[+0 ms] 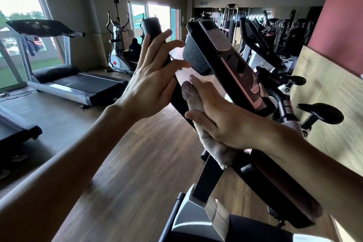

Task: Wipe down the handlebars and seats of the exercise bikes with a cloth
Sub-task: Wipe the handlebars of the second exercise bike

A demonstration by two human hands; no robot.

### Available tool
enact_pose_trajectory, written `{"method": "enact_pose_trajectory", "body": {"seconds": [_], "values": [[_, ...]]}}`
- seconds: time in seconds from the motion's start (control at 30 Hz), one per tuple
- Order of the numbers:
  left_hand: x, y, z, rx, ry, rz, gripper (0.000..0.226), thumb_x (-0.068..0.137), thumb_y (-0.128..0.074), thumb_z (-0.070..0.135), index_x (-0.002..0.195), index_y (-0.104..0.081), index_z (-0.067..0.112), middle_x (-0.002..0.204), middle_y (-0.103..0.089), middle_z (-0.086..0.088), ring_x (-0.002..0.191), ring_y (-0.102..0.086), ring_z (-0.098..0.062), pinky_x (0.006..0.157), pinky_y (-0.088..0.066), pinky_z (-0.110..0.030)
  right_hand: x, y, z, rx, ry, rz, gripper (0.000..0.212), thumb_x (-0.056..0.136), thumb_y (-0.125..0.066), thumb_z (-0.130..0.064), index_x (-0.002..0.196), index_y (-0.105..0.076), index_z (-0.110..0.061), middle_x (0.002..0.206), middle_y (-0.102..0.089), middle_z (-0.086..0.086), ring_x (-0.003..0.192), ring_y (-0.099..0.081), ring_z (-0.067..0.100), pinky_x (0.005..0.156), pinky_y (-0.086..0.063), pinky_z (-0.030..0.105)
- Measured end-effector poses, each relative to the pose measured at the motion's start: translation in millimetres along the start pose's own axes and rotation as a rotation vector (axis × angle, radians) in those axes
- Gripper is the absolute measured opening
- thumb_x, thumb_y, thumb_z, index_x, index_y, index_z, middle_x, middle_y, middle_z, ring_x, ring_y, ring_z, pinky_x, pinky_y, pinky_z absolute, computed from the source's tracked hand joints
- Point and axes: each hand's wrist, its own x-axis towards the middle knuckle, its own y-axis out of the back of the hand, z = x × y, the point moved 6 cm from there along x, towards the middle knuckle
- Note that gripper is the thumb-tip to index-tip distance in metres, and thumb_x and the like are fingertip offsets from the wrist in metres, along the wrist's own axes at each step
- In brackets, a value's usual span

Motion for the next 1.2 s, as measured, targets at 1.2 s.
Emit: {"method": "enact_pose_trajectory", "body": {"seconds": [1.2], "values": [[-3.2, 5.6, 5.1, -0.014, 0.049, 0.036, 0.044, 0.1, -0.04, 0.007, 0.14, -0.058, 0.0, 0.158, -0.041, -0.019, 0.155, -0.019, -0.041, 0.128, -0.003, -0.053, -37.9, -10.6, 7.0, -0.065, -0.008, 0.092, 0.078, 0.102, -0.045, -0.046, 0.163, -0.003, -0.022, 0.162, -0.014, -0.006, 0.152, -0.016, 0.01, 0.123, -0.009, 0.017]]}}
